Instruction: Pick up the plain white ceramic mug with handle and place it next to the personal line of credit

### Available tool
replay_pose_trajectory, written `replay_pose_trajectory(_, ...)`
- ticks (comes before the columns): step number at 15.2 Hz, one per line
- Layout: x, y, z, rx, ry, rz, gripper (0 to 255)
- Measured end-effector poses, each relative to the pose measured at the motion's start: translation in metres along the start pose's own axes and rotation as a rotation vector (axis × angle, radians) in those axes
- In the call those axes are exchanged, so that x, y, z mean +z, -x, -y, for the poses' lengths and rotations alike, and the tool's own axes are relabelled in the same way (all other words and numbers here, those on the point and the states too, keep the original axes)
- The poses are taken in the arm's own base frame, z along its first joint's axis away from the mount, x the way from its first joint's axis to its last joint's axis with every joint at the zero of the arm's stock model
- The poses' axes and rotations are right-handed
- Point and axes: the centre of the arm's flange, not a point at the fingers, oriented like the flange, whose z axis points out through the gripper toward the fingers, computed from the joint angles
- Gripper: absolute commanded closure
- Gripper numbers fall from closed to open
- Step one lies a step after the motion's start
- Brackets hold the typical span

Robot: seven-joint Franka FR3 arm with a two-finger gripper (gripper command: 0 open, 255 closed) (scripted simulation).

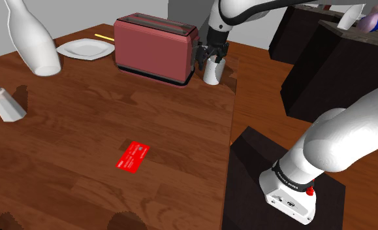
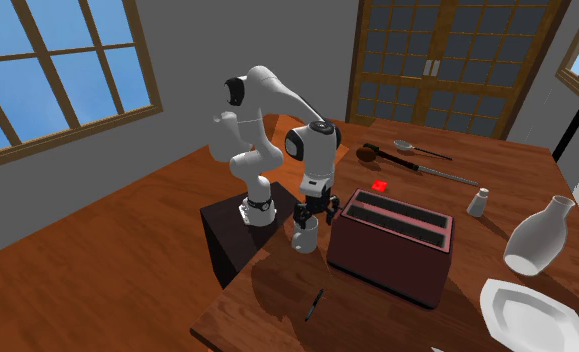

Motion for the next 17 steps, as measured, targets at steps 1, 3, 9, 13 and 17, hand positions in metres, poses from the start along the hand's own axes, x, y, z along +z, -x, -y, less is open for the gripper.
replay_pose_trajectory(1, 0.0002, -0.0001, 0.0, 0.0, 0.0, 0.0, 0)
replay_pose_trajectory(3, 0.0004, -0.0002, 0.0, 0.0, 0.0, 0.0, 0)
replay_pose_trajectory(9, 0.0001, -0.0002, 0.0003, 0.0, 0.0, -0.001, 255)
replay_pose_trajectory(13, 0.0002, -0.0003, 0.0001, 0.0, 0.0, -0.001, 255)
replay_pose_trajectory(17, -0.0095, -0.001, 0.0003, 0.0, 0.0, 0.0, 255)
